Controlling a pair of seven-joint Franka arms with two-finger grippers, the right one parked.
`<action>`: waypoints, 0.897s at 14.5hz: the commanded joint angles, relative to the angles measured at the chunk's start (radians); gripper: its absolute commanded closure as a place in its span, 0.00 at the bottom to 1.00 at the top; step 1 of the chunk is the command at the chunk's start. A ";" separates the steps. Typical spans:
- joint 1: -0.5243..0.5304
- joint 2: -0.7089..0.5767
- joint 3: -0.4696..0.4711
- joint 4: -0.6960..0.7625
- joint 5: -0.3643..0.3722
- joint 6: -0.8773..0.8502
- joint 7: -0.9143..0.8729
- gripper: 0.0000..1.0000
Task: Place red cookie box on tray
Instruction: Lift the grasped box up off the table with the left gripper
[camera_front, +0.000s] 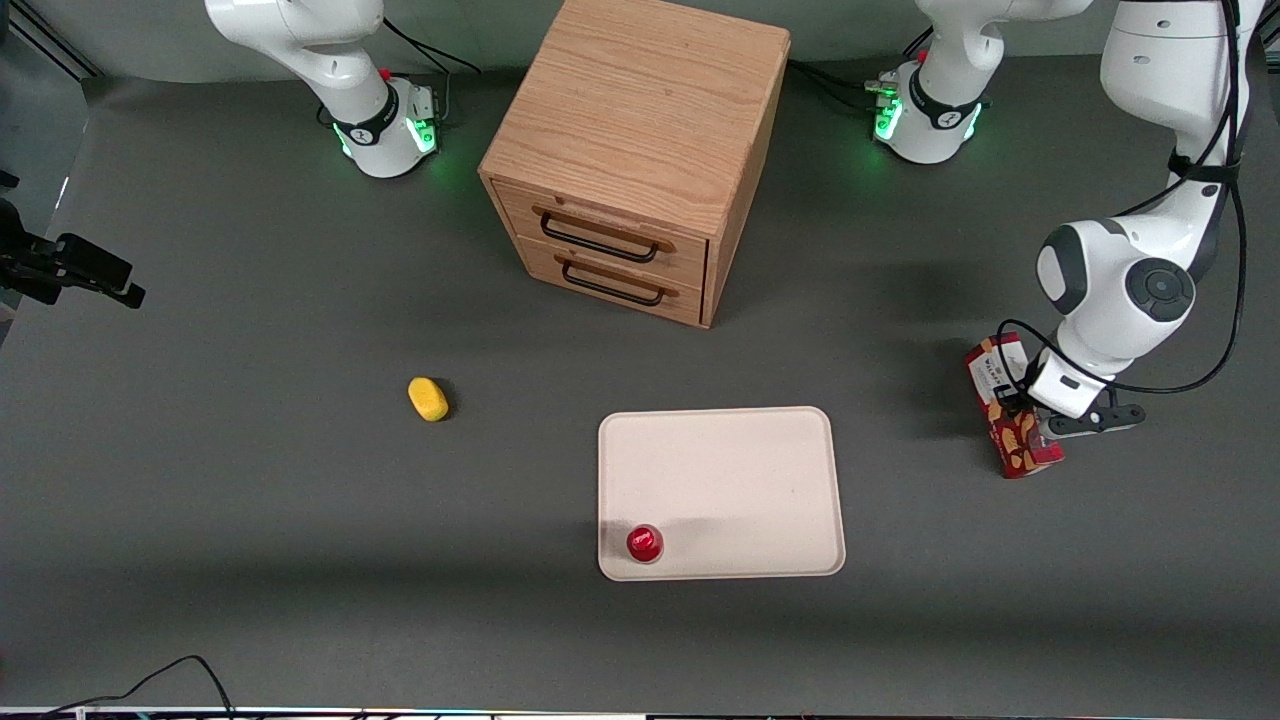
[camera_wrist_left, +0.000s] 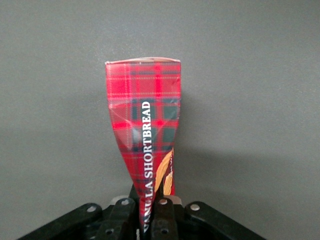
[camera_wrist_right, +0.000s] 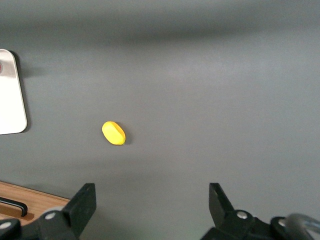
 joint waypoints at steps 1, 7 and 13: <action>-0.023 -0.109 -0.023 0.046 -0.018 -0.192 -0.037 1.00; -0.034 -0.166 -0.091 0.521 -0.009 -0.901 -0.123 1.00; -0.075 -0.090 -0.105 0.709 -0.019 -1.022 -0.220 1.00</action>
